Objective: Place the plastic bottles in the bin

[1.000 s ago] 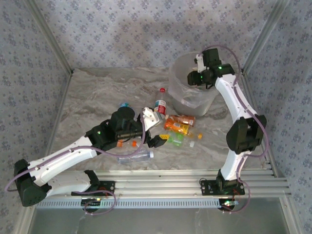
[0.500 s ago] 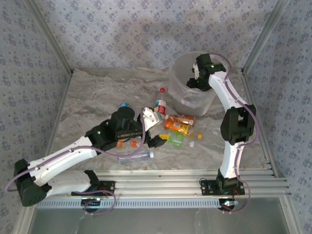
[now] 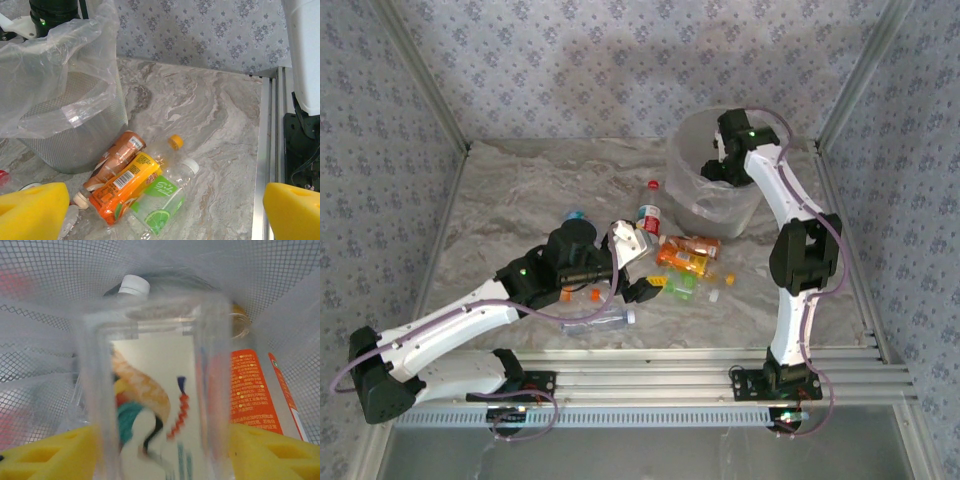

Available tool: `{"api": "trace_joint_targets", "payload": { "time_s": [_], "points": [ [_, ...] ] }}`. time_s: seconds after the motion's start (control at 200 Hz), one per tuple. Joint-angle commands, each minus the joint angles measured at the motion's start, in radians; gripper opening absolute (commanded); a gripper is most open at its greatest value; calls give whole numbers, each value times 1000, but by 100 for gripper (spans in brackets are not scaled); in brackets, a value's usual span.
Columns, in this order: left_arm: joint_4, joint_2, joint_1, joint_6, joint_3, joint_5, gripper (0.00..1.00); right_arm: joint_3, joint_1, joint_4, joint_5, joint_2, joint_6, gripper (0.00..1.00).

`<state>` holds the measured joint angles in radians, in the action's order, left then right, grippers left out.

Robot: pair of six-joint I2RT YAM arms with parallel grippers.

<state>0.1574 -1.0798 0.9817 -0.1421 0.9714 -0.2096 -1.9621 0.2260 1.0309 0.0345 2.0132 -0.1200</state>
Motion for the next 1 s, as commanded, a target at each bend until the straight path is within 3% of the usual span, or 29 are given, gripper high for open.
{"api": "trace_joint_targets", "payload": {
  "time_s": [0.0,0.445,0.994],
  "points": [
    [-10,18,-3,-14,-3,-10,100,-35,3,50,12,-22,-4,71],
    [-7,25,-3,-18,-3,-2,100,-40,-5,51,-57,-146,-24,73],
    [-13,33,-3,-18,-11,15,99,365,46,-149,-65,-687,-37,71]
  ]
}}
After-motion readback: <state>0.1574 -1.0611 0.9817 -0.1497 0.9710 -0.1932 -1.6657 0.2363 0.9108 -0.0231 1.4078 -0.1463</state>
